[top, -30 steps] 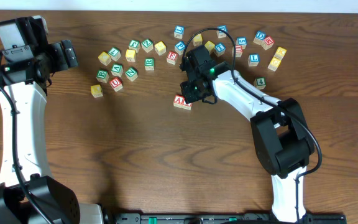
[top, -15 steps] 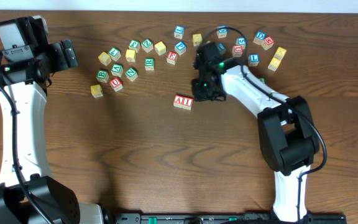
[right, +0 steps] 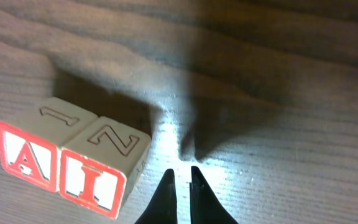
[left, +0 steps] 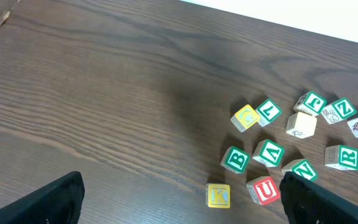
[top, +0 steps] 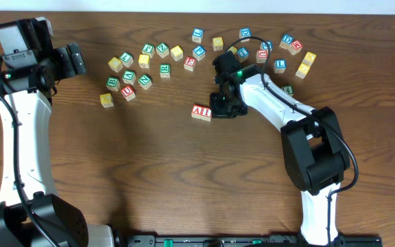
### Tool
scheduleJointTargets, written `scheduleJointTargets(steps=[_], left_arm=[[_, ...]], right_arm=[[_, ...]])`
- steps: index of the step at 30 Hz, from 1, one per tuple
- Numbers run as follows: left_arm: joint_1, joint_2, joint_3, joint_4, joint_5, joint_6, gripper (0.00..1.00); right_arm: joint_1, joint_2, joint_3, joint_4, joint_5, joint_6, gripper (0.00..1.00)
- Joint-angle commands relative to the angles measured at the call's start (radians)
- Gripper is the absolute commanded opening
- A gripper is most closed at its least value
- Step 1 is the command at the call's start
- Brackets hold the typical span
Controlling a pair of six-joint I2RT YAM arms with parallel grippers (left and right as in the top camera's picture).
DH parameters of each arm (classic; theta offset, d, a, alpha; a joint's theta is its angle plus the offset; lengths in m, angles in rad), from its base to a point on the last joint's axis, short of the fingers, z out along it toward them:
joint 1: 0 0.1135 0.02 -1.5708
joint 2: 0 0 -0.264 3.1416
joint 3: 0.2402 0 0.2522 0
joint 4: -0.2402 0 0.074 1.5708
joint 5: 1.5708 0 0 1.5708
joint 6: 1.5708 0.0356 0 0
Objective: Spell out AI2
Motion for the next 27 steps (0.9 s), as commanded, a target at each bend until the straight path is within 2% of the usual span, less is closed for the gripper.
scheduleJointTargets(steps=[1,27], left_arm=[[-0.002,-0.006,0.023,-0.003,-0.002,0.006,0.99],[-0.002,-0.006,0.023,-0.003,-0.002,0.006,0.99]], right_arm=[[0.006,-0.013,0.010,0.016,0.002,0.020,0.04],[0.058,-0.011,0.010,0.113,0.024,0.027,0.03]])
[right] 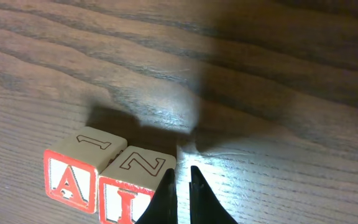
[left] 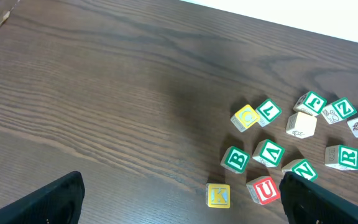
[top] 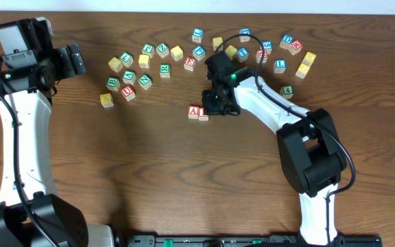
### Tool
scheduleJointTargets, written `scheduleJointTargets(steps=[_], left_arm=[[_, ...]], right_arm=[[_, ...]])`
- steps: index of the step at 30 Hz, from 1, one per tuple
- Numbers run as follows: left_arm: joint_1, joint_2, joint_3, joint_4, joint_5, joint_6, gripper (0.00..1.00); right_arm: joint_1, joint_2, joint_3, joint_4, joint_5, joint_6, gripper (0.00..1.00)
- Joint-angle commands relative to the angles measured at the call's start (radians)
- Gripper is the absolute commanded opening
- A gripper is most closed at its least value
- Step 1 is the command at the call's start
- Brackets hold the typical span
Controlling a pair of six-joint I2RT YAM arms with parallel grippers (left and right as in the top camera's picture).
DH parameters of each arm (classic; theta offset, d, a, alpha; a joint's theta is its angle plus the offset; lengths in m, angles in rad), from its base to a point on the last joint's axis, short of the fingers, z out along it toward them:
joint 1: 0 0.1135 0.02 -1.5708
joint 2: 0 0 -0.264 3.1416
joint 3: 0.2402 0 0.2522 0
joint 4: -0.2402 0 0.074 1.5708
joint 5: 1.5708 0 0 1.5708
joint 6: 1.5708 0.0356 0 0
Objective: Spell out AI2
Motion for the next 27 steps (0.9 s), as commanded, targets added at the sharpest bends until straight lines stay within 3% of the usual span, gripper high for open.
scheduleJointTargets(steps=[1,15,21,27], left_arm=[[-0.002,-0.006,0.023,-0.003,-0.002,0.006,0.99],[-0.002,-0.006,0.023,-0.003,-0.002,0.006,0.99],[-0.002,-0.006,0.023,-0.003,-0.002,0.006,0.99],[-0.002,-0.006,0.023,-0.003,-0.002,0.006,0.99]], right_arm=[[0.018,-0.011,0.010,0.005,0.006,0.012,0.03],[0.020,-0.013,0.014,0.028,0.006,0.009,0.03],[0.009,-0.016,0.099,0.003,0.011,-0.034,0.06],[0.022,-0.011,0.108,0.086,0.018,-0.034,0.06]])
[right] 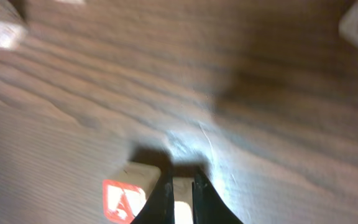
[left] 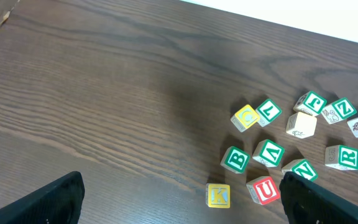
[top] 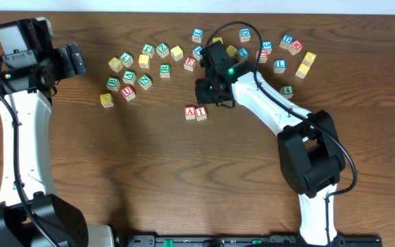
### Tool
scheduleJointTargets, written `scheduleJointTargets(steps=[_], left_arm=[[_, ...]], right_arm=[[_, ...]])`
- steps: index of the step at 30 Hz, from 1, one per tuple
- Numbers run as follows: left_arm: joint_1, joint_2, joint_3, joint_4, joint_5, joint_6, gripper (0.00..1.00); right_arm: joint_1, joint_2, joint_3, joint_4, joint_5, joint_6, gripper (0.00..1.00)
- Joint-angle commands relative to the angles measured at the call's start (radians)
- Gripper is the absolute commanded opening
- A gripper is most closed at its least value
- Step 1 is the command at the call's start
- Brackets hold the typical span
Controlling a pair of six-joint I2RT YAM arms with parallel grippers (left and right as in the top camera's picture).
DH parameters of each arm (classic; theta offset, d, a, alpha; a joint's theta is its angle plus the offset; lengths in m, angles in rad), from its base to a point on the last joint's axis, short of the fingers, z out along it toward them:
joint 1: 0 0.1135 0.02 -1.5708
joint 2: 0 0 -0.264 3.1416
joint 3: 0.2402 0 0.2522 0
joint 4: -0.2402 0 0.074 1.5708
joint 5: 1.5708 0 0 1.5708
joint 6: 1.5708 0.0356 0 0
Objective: Spell out AI2
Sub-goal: 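Move the right gripper back toward the block pile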
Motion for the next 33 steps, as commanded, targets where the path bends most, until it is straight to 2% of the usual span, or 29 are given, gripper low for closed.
scheduleJointTargets(steps=[1,7,11,23,28,33], left_arm=[[-0.002,-0.006,0.023,-0.003,-0.002,0.006,0.99],[-0.002,-0.006,0.023,-0.003,-0.002,0.006,0.99],[-0.002,-0.006,0.023,-0.003,-0.002,0.006,0.99],[-0.002,-0.006,0.023,-0.003,-0.002,0.006,0.99],[-0.002,-0.006,0.023,-0.003,-0.002,0.006,0.99],[-0.002,-0.006,0.023,-0.003,-0.002,0.006,0.99]], right_arm=[[0.017,-0.008,0.016,0.039,0.012,-0.013,0.06],[0.068,0.018,0.016,0.112,0.016,-0.015,0.05],[0.092,0.040,0.016,0.116,0.039,-0.071,0.05],[0.056,0.037,0.016,0.082,0.046,-0.082,0.05],[0.011,0.013,0.016,0.005,-0.015,-0.080,0.04],[-0.013,0.013,0.016,-0.158,-0.048,-0.080,0.04]])
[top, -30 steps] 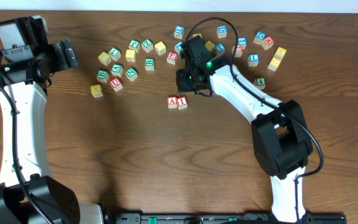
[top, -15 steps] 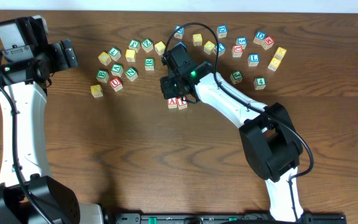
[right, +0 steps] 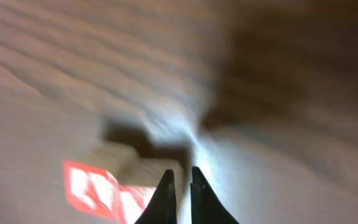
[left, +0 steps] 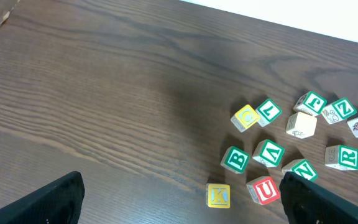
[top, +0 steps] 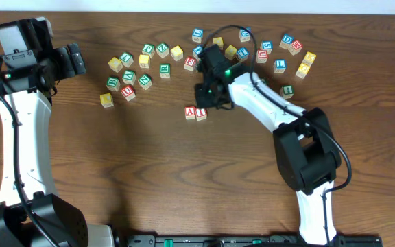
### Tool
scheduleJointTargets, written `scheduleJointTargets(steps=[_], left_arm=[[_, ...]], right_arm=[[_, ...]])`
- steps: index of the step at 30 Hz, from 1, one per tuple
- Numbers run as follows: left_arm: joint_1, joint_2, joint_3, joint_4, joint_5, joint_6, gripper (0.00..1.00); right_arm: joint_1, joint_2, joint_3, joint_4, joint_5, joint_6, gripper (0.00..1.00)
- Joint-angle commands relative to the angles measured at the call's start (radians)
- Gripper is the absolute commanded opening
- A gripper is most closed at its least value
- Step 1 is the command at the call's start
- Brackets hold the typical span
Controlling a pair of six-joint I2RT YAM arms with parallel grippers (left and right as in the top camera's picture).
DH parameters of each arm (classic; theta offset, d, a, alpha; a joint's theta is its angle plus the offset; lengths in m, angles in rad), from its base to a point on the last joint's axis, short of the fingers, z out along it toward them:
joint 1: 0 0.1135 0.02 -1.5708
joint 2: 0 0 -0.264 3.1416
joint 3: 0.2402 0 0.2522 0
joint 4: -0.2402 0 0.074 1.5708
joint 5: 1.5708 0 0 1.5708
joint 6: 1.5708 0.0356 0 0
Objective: Spell out AI2
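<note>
Two red-lettered blocks, A and I, lie side by side on the wooden table near its middle. My right gripper is shut and empty, just behind and right of the I block. The right wrist view is blurred: the shut fingertips sit at the right edge of the red pair. My left gripper is open and empty at the far left, near the green, yellow and red blocks. No block with a 2 can be made out.
Several loose letter blocks are scattered along the back of the table, from a yellow K and red U on the left to a cluster at the right. The right arm reaches across from the lower right.
The A and I blocks lie where they were. My shut right gripper has shifted slightly; its fingertips are now at the pair's right edge rather than over it. The left arm is still.
My shut right gripper first stood to the right of the A and I pair. At each later moment the pair lay a little further left, with the gripper close behind it. The left arm stayed open and still throughout.
</note>
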Motion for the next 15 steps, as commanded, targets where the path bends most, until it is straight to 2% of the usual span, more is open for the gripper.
scheduleJointTargets(steps=[1,7,15], left_arm=[[-0.002,-0.006,0.023,-0.003,-0.002,0.006,0.99],[-0.002,-0.006,0.023,-0.003,-0.002,0.006,0.99],[-0.002,-0.006,0.023,-0.003,-0.002,0.006,0.99]], right_arm=[[-0.011,-0.021,0.013,-0.080,-0.032,-0.013,0.03],[-0.010,-0.021,0.011,-0.178,-0.021,-0.016,0.01],[0.038,-0.021,-0.020,-0.181,-0.018,-0.025,0.01]])
